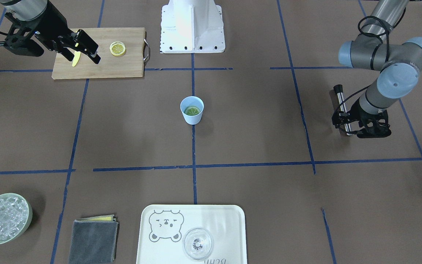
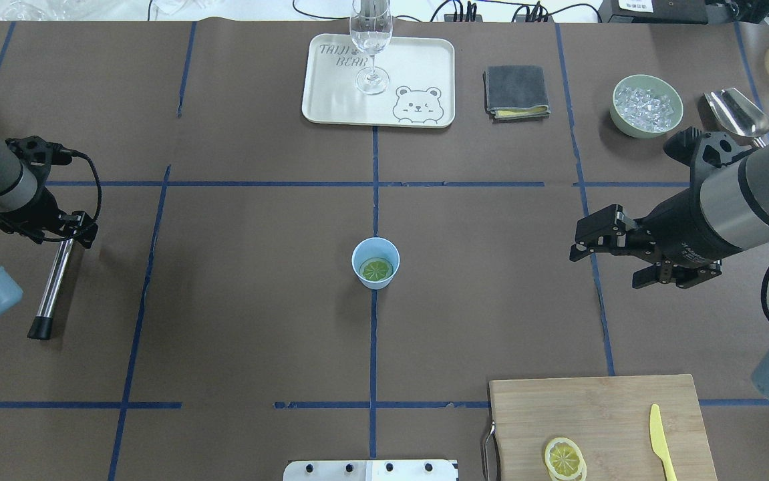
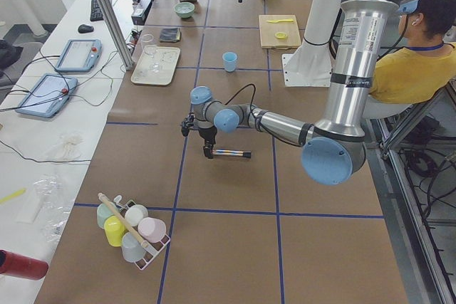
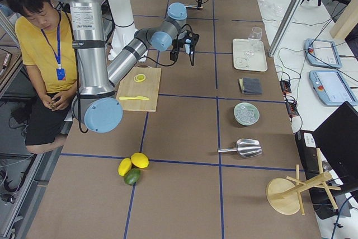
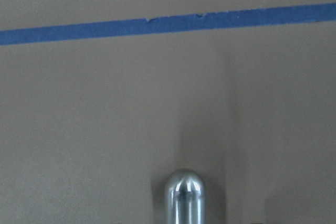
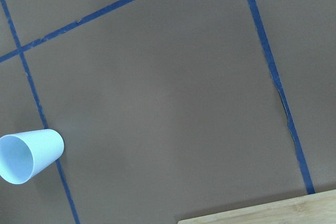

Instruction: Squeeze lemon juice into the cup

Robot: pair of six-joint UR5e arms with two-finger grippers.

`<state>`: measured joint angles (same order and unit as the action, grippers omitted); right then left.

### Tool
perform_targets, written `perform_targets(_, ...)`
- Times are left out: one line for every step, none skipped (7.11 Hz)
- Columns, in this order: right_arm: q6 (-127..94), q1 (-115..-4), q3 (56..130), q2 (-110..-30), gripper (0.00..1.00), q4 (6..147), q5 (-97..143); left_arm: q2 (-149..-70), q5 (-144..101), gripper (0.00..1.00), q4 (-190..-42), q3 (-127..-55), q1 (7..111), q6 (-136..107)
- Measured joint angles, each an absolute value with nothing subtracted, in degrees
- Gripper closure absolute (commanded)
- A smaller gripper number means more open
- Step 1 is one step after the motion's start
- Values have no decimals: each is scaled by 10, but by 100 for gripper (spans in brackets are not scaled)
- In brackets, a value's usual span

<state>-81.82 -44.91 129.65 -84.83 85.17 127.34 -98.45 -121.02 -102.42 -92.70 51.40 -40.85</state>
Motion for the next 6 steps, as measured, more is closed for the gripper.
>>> perform_targets(-818, -450, 1296, -849, 0, 852, 1273, -982, -1210, 13, -1024, -947, 519, -406)
perform_targets(-816, -451, 1296, -852, 0, 852, 1274, -977, -1211, 1, -1024, -977, 535, -398)
perform_targets(-812, -453, 1296, -857, 0, 853, 1274, -970, -1213, 0, -1023, -1011, 570, -371)
perform_targets(-803, -458, 1295, -860, 0, 854, 1276, -962, -1221, 0, -1021, -1036, 614, -324)
perform_targets(-776, -468, 1294, -870, 0, 856, 1280, -952, -1243, 0, -1020, -1047, 663, -266)
perform_targets(-724, -487, 1293, -894, 0, 857, 1289, -934, -1283, 0, -1020, -1044, 713, -191)
